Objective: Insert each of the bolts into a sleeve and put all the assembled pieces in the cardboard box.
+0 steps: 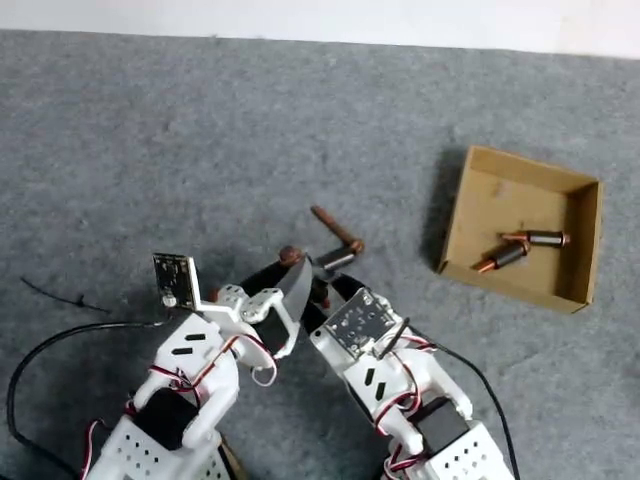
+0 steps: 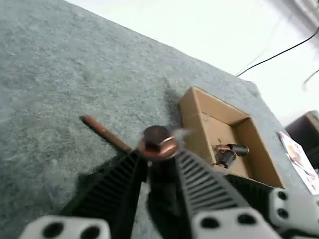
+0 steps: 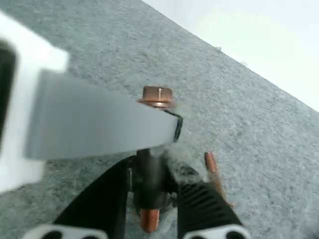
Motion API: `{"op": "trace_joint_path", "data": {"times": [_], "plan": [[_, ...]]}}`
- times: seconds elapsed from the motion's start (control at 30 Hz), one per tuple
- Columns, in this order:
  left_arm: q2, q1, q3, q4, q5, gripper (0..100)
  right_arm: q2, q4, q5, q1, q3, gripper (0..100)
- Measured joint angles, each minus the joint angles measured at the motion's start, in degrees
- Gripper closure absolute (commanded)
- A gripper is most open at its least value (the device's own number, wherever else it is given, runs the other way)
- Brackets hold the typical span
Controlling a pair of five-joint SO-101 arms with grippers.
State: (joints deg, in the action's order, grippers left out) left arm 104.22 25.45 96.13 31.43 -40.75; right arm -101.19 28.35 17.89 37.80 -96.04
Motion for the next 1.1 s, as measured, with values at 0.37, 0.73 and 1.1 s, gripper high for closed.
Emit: {"op": "trace_joint_path", "data": {"times": [0.37, 0.73, 1.1], "plan": [[-0.09, -4.57, 0.09, -1.23, -0.88, 61, -0.09, -2.2, -0.09, -4.84, 0.0, 99.2], [-0.09, -19.6, 0.09, -8.7, -10.37, 61, -0.09, -4.22, -0.35, -12.84, 0.0, 99.2], [-0.09, -20.13, 0.09, -8.79, -10.55, 61, 0.0, -8.7, -1.49, -22.95, 0.0, 99.3]]}}
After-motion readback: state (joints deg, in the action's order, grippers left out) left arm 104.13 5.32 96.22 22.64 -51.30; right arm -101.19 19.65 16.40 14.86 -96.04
